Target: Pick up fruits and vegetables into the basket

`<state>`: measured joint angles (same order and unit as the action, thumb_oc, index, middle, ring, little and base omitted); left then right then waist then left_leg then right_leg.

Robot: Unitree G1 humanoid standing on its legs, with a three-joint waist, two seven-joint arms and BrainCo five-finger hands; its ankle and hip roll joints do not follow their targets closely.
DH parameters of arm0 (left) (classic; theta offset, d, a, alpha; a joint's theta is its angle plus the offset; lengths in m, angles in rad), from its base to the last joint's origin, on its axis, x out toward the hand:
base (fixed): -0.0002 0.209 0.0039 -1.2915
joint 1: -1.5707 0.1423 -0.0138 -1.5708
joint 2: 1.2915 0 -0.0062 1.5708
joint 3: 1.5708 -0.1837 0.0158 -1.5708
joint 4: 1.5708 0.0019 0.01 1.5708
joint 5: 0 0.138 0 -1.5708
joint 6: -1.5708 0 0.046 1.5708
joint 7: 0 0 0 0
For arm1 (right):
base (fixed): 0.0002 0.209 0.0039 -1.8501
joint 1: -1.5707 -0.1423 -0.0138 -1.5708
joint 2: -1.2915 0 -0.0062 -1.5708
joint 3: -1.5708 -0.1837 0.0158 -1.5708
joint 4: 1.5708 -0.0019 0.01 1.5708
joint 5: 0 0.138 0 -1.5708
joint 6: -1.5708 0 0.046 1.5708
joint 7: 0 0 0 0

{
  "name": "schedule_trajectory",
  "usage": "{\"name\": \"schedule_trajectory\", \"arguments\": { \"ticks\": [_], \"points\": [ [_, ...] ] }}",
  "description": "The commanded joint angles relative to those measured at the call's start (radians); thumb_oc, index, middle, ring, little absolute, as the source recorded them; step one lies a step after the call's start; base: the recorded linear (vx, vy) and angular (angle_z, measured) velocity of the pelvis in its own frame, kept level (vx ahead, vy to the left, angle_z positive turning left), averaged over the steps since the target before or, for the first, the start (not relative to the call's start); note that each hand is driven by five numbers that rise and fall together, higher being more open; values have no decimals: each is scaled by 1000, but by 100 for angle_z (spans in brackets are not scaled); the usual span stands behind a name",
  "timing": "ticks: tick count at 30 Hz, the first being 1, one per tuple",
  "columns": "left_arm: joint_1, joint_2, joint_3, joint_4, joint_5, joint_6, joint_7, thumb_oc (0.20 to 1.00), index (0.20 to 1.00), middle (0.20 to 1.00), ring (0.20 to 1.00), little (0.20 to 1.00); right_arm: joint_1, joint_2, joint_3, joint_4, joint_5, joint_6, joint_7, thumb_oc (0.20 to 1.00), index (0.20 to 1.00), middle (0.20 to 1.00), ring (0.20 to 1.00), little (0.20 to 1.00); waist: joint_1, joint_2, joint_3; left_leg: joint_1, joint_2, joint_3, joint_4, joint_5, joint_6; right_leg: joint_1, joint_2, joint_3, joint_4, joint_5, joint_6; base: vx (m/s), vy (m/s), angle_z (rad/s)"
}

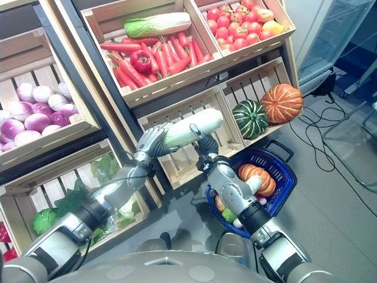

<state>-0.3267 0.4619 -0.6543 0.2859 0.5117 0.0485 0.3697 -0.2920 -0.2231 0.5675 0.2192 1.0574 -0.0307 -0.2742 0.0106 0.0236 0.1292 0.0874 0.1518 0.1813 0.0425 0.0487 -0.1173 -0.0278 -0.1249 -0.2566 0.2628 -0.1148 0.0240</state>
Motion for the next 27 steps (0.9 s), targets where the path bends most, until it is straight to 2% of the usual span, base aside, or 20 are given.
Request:
{"name": "schedule_trajectory", "arguments": {
  "ticks": [1, 2, 3, 4, 8, 13, 18, 20, 21, 23, 27],
  "points": [
    [-123, 11, -113, -105, 95, -27, -33, 200, 200, 200, 200, 200, -172, 102, 5, -22, -53, -102, 19, 1000, 1000, 1000, 1000, 1000, 2, -41, 23, 36, -31, 20, 52, -164, 46, 137, -47, 17, -188, 42, 99, -21, 2, 3],
    [-124, 10, -118, -107, 96, -25, -40, 200, 200, 200, 200, 200, -175, 103, 4, -21, -69, -108, 24, 1000, 1000, 1000, 1000, 1000, 2, -40, 23, 35, -31, 20, 52, -165, 46, 136, -48, 16, -188, 42, 99, 0, 0, 0],
    [-123, 9, -123, -108, 98, -20, -47, 200, 200, 200, 200, 200, -180, 102, 1, -16, -85, -117, 23, 344, 344, 344, 344, 344, 2, -38, 24, 34, -31, 20, 53, -165, 46, 135, -48, 16, -187, 42, 99, 0, 0, 0],
    [-122, 8, -126, -108, 96, -18, -53, 200, 200, 200, 200, 200, -184, 100, -4, -16, -94, -128, 25, 200, 200, 200, 200, 200, 2, -38, 26, 34, -30, 20, 54, -165, 46, 135, -49, 16, -187, 42, 100, 0, 0, 0],
    [-115, -2, -143, -93, 53, -3, -69, 200, 200, 200, 200, 200, -198, 81, -15, -23, -150, -168, 29, 200, 200, 200, 200, 200, 0, -36, 31, 33, -30, 20, 52, -167, 47, 133, -50, 17, -187, 41, 102, 0, 0, 0],
    [-93, -12, -143, -49, -25, 32, -74, 200, 200, 200, 200, 200, -206, 36, -50, -36, -277, -219, -14, 200, 200, 200, 200, 200, -5, -34, 41, 31, -27, 19, 52, -167, 46, 125, -49, 21, -182, 41, 105, 0, 0, 0],
    [-50, 7, -102, -28, -126, 32, -68, 213, 213, 213, 213, 213, -204, -24, -120, -45, -379, -232, -50, 200, 200, 200, 200, 200, -9, -29, 59, 26, -24, 19, 55, -165, 46, 116, -48, 23, -173, 40, 105, -12, -12, 0],
    [-13, 19, -70, -26, -163, 27, -71, 890, 890, 890, 890, 890, -192, -52, -163, -52, -408, -238, -50, 200, 200, 200, 200, 200, -8, -25, 69, 22, -23, 16, 58, -165, 46, 109, -47, 23, -165, 38, 103, -38, -30, 0],
    [6, 28, -51, -23, -188, 21, -75, 1000, 1000, 1000, 1000, 1000, -185, -69, -181, -61, -429, -244, -55, 200, 200, 200, 200, 200, -7, -24, 74, 17, -23, 15, 60, -164, 46, 104, -47, 22, -160, 37, 102, -87, -36, 0],
    [46, 49, -6, -14, -251, 17, -76, 1000, 1000, 1000, 1000, 1000, -178, -111, -229, -89, -484, -250, -82, 200, 200, 200, 200, 200, -7, -18, 96, -6, -21, 12, 77, -164, 46, 82, -49, 23, -143, 33, 97, -124, -35, 0],
    [110, 72, 79, 42, -373, -50, -41, 1000, 1000, 1000, 1000, 1000, -170, -212, -324, -149, -586, -254, -122, 200, 200, 200, 200, 200, -17, -3, 166, -63, -21, 2, 106, -157, 48, 14, -51, 28, -97, 27, 84, -196, -3, 0]
  ]
}}
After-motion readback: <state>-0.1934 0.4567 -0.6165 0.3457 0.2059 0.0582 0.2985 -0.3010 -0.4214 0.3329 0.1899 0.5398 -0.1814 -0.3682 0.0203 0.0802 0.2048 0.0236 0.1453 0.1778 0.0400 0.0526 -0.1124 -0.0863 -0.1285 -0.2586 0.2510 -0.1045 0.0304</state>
